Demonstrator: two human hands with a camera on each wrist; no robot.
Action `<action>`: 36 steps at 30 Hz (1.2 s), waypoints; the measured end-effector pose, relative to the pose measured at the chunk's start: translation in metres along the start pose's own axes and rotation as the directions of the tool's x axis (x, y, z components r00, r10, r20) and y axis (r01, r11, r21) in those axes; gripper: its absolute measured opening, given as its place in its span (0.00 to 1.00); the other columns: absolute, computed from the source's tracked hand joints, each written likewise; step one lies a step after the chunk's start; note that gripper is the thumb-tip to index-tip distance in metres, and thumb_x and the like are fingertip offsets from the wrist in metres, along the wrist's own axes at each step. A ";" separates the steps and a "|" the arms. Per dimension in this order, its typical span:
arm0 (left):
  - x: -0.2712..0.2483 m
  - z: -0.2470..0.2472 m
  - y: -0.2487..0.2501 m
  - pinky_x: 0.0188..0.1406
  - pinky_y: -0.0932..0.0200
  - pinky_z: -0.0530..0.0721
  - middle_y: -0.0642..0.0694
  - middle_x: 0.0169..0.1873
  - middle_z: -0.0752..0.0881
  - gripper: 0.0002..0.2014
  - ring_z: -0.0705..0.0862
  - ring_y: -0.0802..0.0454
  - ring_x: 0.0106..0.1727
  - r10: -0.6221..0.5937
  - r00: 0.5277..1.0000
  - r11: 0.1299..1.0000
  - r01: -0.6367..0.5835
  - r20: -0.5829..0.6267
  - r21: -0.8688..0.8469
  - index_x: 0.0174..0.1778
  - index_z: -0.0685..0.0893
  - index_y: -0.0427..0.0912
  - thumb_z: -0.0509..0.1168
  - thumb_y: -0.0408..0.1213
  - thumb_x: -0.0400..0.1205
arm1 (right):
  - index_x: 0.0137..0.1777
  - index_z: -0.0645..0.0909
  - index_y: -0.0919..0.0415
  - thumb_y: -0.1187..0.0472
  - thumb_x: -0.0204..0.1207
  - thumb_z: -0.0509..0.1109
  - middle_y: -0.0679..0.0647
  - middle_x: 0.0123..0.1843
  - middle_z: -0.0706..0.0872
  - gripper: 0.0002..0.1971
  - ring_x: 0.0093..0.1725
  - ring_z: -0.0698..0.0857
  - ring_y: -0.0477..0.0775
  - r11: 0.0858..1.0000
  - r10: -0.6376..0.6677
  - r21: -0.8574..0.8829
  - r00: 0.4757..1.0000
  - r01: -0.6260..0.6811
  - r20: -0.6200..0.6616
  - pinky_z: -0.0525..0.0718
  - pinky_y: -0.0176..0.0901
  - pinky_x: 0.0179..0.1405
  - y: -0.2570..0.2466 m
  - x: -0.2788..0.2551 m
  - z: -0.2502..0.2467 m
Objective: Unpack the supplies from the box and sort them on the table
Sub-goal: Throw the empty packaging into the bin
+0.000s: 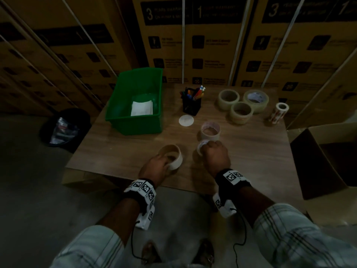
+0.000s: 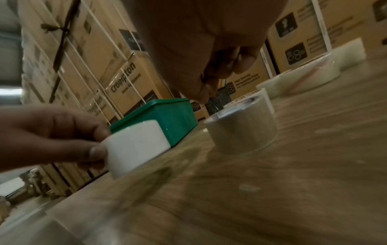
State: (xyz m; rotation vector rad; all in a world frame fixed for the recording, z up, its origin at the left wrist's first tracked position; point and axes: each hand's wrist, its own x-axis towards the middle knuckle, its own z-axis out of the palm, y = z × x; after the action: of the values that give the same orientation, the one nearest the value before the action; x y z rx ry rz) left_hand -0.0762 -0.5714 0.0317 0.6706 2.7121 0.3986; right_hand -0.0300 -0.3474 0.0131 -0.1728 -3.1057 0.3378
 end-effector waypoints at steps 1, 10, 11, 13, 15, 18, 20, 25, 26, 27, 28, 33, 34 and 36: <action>-0.003 -0.001 -0.001 0.65 0.51 0.76 0.40 0.68 0.80 0.17 0.79 0.41 0.66 -0.013 1.000 1.000 0.013 0.001 -0.005 0.70 0.79 0.45 0.57 0.39 0.86 | 0.48 0.87 0.61 0.61 0.62 0.74 0.62 0.48 0.89 0.13 0.46 0.85 0.68 0.999 0.028 0.019 1.000 -0.028 -0.008 0.85 0.57 0.45 -0.004 0.000 -0.001; -0.012 -0.024 -0.031 0.64 0.50 0.78 0.41 0.68 0.79 0.16 0.79 0.42 0.65 -0.042 0.999 0.999 0.042 0.002 -0.029 0.67 0.80 0.44 0.59 0.39 0.85 | 0.68 0.77 0.56 0.55 0.77 0.64 0.59 0.71 0.78 0.20 0.69 0.75 0.67 0.997 0.069 -0.048 0.993 -0.065 0.098 0.72 0.58 0.66 -0.038 0.003 0.006; -0.015 -0.029 -0.039 0.64 0.51 0.77 0.41 0.68 0.79 0.16 0.79 0.42 0.65 -0.036 0.999 0.998 0.035 -0.009 -0.042 0.67 0.81 0.44 0.59 0.39 0.85 | 0.65 0.80 0.55 0.53 0.76 0.66 0.59 0.68 0.81 0.18 0.66 0.78 0.67 0.998 0.053 -0.042 0.996 -0.050 0.074 0.73 0.58 0.63 -0.050 0.007 0.005; -0.021 -0.040 -0.059 0.65 0.53 0.76 0.41 0.68 0.79 0.16 0.79 0.41 0.67 -0.020 0.999 0.997 0.018 -0.030 -0.077 0.68 0.80 0.45 0.59 0.37 0.84 | 0.55 0.86 0.56 0.53 0.71 0.72 0.60 0.58 0.87 0.14 0.58 0.83 0.69 0.999 0.017 -0.047 0.998 -0.015 0.058 0.78 0.58 0.55 -0.081 0.015 -0.001; -0.030 -0.055 -0.084 0.66 0.56 0.73 0.41 0.70 0.79 0.18 0.78 0.40 0.68 -0.003 0.999 0.992 -0.003 -0.047 -0.122 0.70 0.79 0.46 0.60 0.36 0.84 | 0.45 0.89 0.59 0.56 0.64 0.77 0.61 0.48 0.89 0.11 0.50 0.85 0.71 0.998 -0.019 -0.056 0.999 0.022 0.049 0.82 0.58 0.47 -0.116 0.023 -0.003; -0.044 -0.083 -0.128 0.69 0.58 0.71 0.40 0.73 0.77 0.20 0.76 0.42 0.71 -0.037 0.996 0.989 0.026 -0.075 -0.146 0.73 0.77 0.45 0.61 0.35 0.83 | 0.39 0.88 0.56 0.53 0.61 0.79 0.59 0.43 0.89 0.09 0.44 0.85 0.70 0.995 -0.080 -0.062 0.997 0.078 -0.024 0.83 0.55 0.41 -0.171 0.038 0.003; -0.052 -0.095 -0.165 0.70 0.58 0.70 0.41 0.73 0.76 0.22 0.75 0.43 0.72 -0.094 0.990 0.984 0.077 -0.102 -0.158 0.74 0.76 0.42 0.61 0.36 0.82 | 0.37 0.86 0.55 0.52 0.63 0.79 0.59 0.40 0.89 0.09 0.41 0.85 0.68 0.990 -0.133 -0.054 0.989 0.129 -0.064 0.83 0.53 0.39 -0.210 0.050 0.010; -0.078 -0.125 -0.262 0.67 0.53 0.75 0.40 0.69 0.77 0.20 0.78 0.41 0.68 -0.196 0.966 0.968 0.163 -0.168 -0.192 0.72 0.75 0.41 0.59 0.36 0.82 | 0.39 0.84 0.52 0.48 0.66 0.76 0.54 0.42 0.89 0.09 0.39 0.84 0.60 0.968 -0.248 -0.079 0.961 0.240 -0.118 0.78 0.44 0.37 -0.308 0.078 0.025; -0.083 -0.132 -0.280 0.68 0.53 0.76 0.40 0.70 0.77 0.21 0.78 0.41 0.69 -0.209 0.961 0.966 0.174 -0.179 -0.194 0.73 0.75 0.41 0.58 0.36 0.82 | 0.43 0.84 0.51 0.48 0.68 0.72 0.53 0.47 0.89 0.09 0.42 0.83 0.60 0.964 -0.263 -0.074 0.958 0.256 -0.115 0.77 0.44 0.39 -0.326 0.084 0.027; -0.088 -0.137 -0.298 0.70 0.51 0.76 0.40 0.71 0.77 0.22 0.77 0.41 0.69 -0.220 0.956 0.962 0.180 -0.193 -0.207 0.74 0.74 0.43 0.58 0.36 0.82 | 0.49 0.84 0.51 0.48 0.70 0.67 0.52 0.52 0.89 0.11 0.46 0.83 0.60 0.961 -0.274 -0.057 0.956 0.270 -0.103 0.76 0.46 0.41 -0.344 0.089 0.029; -0.093 -0.143 -0.314 0.71 0.50 0.75 0.40 0.72 0.76 0.23 0.77 0.41 0.70 -0.237 0.951 0.955 0.190 -0.198 -0.229 0.75 0.74 0.44 0.59 0.36 0.82 | 0.54 0.83 0.51 0.50 0.71 0.63 0.52 0.57 0.87 0.14 0.51 0.82 0.61 0.958 -0.285 -0.041 0.954 0.282 -0.088 0.75 0.48 0.45 -0.361 0.095 0.032; -0.106 -0.172 -0.380 0.76 0.56 0.67 0.41 0.76 0.72 0.25 0.72 0.43 0.76 -0.302 0.926 0.924 0.225 -0.226 -0.310 0.79 0.68 0.43 0.58 0.34 0.84 | 0.58 0.83 0.55 0.62 0.67 0.71 0.58 0.57 0.85 0.17 0.59 0.81 0.65 0.932 -0.361 0.015 0.932 0.362 -0.037 0.78 0.53 0.52 -0.437 0.127 0.038; -0.108 -0.178 -0.390 0.77 0.56 0.65 0.42 0.77 0.71 0.25 0.71 0.44 0.77 -0.309 0.925 0.915 0.225 -0.223 -0.335 0.80 0.67 0.44 0.58 0.33 0.85 | 0.58 0.83 0.55 0.62 0.68 0.71 0.59 0.57 0.85 0.17 0.59 0.82 0.65 0.927 -0.372 0.035 0.928 0.373 -0.035 0.78 0.52 0.54 -0.449 0.137 0.040; -0.105 -0.186 -0.412 0.78 0.55 0.66 0.43 0.78 0.70 0.26 0.70 0.45 0.77 -0.321 0.919 0.907 0.229 -0.229 -0.353 0.81 0.66 0.46 0.57 0.33 0.85 | 0.59 0.83 0.55 0.61 0.72 0.69 0.59 0.58 0.85 0.15 0.60 0.81 0.64 0.914 -0.399 0.063 0.917 0.400 -0.026 0.77 0.51 0.59 -0.472 0.159 0.045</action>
State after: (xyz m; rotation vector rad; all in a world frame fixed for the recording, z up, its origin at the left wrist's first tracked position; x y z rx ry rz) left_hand -0.2212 -1.0085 0.0862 0.1374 2.8476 0.8957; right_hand -0.2401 -0.7975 0.0703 0.4548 -3.0059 0.4213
